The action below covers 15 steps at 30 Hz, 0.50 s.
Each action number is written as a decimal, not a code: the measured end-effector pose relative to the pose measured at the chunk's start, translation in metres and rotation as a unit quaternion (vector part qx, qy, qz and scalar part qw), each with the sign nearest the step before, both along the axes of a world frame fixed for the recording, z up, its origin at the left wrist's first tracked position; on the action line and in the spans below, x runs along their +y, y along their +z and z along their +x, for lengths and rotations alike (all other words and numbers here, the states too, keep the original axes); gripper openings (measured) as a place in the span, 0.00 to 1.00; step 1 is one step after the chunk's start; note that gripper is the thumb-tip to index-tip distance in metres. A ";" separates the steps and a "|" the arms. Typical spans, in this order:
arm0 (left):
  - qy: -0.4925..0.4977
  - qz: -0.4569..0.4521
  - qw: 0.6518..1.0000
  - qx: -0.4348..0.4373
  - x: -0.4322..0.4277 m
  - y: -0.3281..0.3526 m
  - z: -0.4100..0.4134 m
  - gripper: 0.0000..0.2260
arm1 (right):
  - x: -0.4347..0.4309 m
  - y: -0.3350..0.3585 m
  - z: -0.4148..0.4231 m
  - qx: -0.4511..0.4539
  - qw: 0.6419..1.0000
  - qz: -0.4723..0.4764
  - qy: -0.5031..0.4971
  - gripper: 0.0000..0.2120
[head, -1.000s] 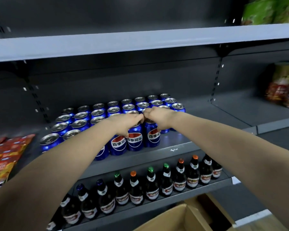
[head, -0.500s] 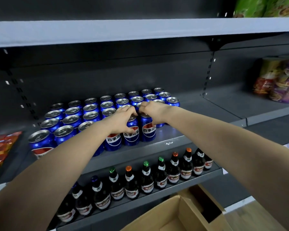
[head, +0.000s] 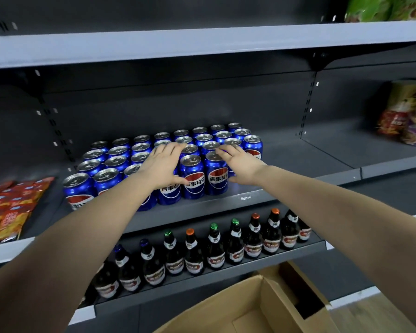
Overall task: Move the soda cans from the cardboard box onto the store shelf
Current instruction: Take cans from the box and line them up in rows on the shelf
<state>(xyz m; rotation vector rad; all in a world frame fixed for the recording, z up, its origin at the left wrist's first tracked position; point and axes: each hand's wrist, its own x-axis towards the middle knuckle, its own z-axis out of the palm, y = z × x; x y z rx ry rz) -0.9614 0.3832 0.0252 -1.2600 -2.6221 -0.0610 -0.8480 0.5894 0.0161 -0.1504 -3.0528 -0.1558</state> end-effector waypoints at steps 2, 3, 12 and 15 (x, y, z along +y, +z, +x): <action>0.006 0.017 1.000 0.016 -0.009 0.003 0.011 0.43 | 0.001 -0.004 0.012 0.009 1.000 -0.013 -0.007 0.42; 0.005 0.028 0.999 0.023 -0.012 0.001 0.017 0.40 | 0.001 -0.008 0.019 0.013 1.000 -0.024 -0.010 0.43; 0.026 0.015 0.993 -0.111 -0.020 -0.099 0.126 0.21 | 0.013 -0.101 0.109 -0.047 0.997 -0.032 0.054 0.35; 0.044 -0.038 0.985 -0.162 -0.029 -0.167 0.173 0.20 | 0.017 -0.163 0.146 -0.113 0.991 -0.045 0.055 0.32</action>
